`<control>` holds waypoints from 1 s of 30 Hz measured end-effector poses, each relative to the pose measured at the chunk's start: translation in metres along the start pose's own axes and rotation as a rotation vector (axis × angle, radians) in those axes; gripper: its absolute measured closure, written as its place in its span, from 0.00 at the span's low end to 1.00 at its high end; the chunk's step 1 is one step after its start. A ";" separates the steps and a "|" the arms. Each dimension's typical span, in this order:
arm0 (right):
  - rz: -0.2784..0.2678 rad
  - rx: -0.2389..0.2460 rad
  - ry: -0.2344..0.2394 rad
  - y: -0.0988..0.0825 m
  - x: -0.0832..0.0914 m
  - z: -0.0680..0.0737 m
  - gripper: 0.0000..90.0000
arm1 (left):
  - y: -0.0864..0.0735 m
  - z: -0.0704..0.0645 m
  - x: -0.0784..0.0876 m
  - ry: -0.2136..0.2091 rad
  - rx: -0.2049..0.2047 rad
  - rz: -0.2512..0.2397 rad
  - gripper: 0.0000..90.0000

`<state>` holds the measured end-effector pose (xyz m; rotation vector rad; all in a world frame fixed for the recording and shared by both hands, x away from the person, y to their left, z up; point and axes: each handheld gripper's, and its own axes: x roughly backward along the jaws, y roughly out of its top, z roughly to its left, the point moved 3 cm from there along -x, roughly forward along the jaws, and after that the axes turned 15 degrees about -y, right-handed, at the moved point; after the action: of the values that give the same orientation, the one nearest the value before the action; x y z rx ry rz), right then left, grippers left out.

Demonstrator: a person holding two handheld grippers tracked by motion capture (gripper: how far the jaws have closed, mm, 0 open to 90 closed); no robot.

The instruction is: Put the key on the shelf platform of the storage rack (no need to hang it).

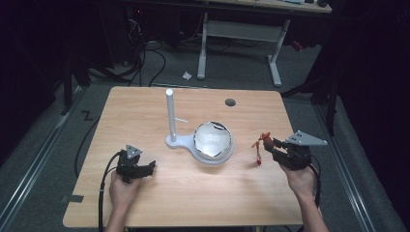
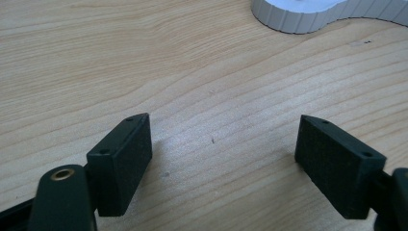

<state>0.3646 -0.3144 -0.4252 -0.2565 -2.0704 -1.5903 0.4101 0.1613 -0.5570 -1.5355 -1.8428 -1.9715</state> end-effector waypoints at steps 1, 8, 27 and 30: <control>0.004 0.000 0.009 0.002 0.002 0.001 0.75 | 0.000 0.000 0.000 0.000 0.000 0.000 0.23; -0.019 -0.001 0.075 0.016 0.014 0.004 0.75 | 0.000 0.000 0.000 0.001 -0.001 0.001 0.23; -0.114 0.008 0.193 0.052 0.043 0.024 0.75 | 0.000 0.000 0.000 0.001 0.000 0.001 0.23; -0.127 0.014 0.216 0.062 0.044 0.029 0.75 | 0.000 0.000 0.000 0.002 -0.001 0.001 0.23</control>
<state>0.3462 -0.2759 -0.3558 0.0519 -1.9630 -1.5994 0.4100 0.1611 -0.5571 -1.5343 -1.8396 -1.9733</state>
